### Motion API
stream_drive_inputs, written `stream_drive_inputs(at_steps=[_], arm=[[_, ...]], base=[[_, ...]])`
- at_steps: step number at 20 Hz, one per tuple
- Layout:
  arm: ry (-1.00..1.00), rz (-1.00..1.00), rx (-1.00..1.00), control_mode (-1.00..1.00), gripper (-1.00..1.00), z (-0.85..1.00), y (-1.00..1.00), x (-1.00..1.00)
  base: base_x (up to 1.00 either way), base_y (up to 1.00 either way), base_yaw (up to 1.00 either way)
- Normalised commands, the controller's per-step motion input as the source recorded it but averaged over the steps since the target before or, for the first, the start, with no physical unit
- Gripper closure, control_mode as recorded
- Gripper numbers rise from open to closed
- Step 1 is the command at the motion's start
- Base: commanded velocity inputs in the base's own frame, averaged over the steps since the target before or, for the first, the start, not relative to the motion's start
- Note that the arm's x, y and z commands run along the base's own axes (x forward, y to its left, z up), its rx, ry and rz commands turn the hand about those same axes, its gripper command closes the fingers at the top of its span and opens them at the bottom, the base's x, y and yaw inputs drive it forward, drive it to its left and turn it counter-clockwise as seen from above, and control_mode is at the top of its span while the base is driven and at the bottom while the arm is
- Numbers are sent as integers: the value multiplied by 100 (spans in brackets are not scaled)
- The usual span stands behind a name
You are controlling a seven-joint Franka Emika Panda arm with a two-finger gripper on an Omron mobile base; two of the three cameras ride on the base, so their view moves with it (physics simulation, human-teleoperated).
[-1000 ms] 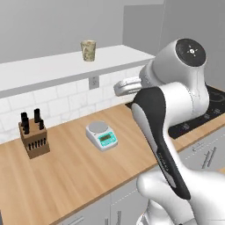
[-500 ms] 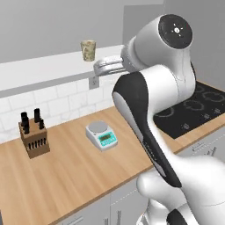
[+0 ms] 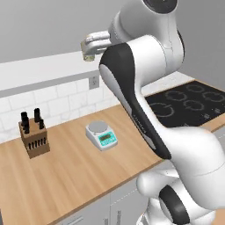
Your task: Gather all objects into one cabinet and sort the glasses and bowls to opposite sides.
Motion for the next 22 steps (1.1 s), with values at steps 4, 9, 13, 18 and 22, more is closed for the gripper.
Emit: stream_drive_inputs(at_steps=[4, 9, 13, 18, 22], arm=[[0, 0, 0, -100, -100, 51, -1, 89], [-1, 1, 0, -100, -100, 4, 5, 7], [27, -1, -3, -100, -100, -68, 2, 0], [4, 0, 2, -100, -100, -12, 0, 7], [0, -5, 0, -100, -100, 0, 0, 48]], base=[[0, 0, 0], [0, 0, 0], [0, 0, 0], [0, 0, 0], [0, 0, 0]])
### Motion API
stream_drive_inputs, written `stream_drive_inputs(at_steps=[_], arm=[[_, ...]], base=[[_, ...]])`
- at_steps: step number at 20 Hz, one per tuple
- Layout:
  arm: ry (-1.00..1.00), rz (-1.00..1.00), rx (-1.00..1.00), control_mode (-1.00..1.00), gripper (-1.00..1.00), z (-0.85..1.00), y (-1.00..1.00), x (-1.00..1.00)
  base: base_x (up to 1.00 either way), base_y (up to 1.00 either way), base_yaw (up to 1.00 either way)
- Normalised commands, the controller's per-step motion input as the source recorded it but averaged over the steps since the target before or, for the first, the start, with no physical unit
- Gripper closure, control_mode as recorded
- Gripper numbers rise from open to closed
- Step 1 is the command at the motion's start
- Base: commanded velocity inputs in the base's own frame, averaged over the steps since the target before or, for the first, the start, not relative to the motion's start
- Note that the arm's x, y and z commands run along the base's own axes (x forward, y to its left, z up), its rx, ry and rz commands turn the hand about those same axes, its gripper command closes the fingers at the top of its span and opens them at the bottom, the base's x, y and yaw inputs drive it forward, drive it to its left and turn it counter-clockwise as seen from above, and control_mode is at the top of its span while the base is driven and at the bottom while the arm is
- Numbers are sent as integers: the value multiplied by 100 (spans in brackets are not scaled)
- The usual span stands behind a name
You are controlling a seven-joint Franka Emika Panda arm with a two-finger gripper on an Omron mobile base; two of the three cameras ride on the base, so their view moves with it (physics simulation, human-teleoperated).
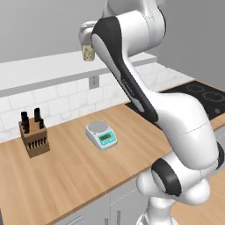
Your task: Gather all objects into one cabinet and sort the glasses and bowls to opposite sides.
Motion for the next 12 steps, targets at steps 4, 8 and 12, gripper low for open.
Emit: stream_drive_inputs(at_steps=[4, 8, 12], arm=[[-1, -5, 0, -100, -100, -5, 1, 19], [1, -1, 0, -100, -100, -17, 2, 23], [1, -12, 0, -100, -100, -34, 0, 92]], base=[[0, 0, 0], [0, 0, 0], [0, 0, 0]])
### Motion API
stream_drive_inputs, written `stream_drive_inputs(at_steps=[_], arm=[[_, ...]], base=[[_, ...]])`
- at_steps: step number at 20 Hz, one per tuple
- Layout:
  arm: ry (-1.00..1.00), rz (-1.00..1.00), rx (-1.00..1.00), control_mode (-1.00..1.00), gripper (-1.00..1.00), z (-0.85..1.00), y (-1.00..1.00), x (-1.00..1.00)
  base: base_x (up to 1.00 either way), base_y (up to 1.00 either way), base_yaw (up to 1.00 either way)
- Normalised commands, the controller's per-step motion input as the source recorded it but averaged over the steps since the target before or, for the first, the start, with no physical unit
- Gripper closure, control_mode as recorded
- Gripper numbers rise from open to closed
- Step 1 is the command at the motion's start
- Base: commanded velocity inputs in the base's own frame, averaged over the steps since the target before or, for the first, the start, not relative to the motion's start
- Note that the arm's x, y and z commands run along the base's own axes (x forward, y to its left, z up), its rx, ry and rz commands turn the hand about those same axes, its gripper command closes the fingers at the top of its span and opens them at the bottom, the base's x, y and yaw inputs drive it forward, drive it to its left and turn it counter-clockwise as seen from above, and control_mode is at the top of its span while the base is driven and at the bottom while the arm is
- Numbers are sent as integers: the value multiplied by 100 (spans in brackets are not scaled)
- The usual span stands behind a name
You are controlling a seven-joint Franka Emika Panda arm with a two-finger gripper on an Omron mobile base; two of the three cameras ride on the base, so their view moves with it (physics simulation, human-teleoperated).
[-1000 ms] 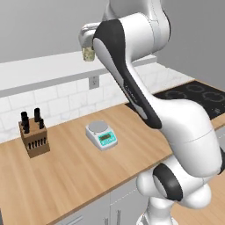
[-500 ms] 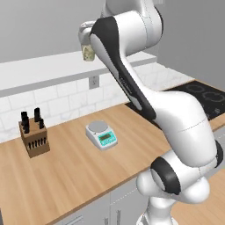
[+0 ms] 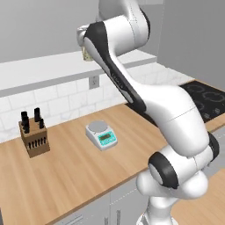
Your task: Gather all objects into one cabinet and sort the glasses and bowls to opposite sides.
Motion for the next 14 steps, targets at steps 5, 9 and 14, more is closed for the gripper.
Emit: stream_drive_inputs(at_steps=[5, 9, 14], arm=[[0, -1, 1, -100, -100, -2, 11, 6], [13, 0, -1, -100, -100, -51, 17, 22], [1, 0, 2, -100, -100, 3, 3, 17]], base=[[0, 0, 0], [0, 0, 0], [0, 0, 0]])
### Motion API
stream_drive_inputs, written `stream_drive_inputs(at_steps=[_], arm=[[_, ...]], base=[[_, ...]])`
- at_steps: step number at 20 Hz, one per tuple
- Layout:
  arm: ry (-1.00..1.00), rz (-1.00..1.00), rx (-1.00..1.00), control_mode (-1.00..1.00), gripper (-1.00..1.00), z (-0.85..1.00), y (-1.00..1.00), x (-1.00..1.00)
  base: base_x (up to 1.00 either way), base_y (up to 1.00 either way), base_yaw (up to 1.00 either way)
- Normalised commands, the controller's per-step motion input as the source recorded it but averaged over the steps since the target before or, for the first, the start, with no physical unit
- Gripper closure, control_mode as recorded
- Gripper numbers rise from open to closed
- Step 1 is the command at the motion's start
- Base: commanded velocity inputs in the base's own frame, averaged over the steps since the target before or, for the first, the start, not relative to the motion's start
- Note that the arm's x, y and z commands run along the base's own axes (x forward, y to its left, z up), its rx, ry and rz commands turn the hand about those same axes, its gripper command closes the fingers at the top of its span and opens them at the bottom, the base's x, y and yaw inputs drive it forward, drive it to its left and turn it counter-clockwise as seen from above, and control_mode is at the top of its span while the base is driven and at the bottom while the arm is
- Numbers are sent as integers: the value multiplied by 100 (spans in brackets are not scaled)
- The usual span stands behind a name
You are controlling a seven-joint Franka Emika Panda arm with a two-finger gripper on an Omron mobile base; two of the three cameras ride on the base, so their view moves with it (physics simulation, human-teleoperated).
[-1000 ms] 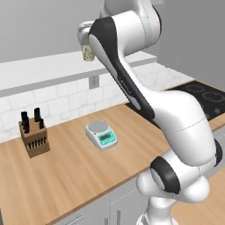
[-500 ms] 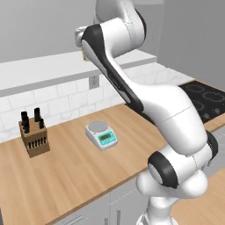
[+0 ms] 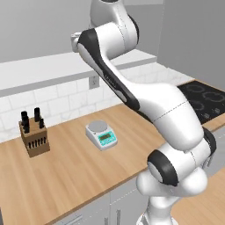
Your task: Gather all objects into one cabinet and sort the glasses and bowls to opposite sides.
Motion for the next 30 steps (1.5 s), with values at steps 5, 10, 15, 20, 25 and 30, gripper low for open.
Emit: stream_drive_inputs(at_steps=[5, 10, 15, 20, 25, 30], arm=[[0, -2, 0, -100, -100, 13, 1, 46], [0, -2, 0, -100, -100, 0, 18, 16], [0, 0, 0, -100, -100, -6, 14, 45], [0, 0, 0, -100, -100, 0, 0, 34], [7, 0, -4, -100, -100, -36, 5, 24], [3, 0, -3, -100, -100, -17, 0, 9]], base=[[0, 0, 0], [0, 0, 0], [0, 0, 0], [0, 0, 0], [0, 0, 0], [0, 0, 0]])
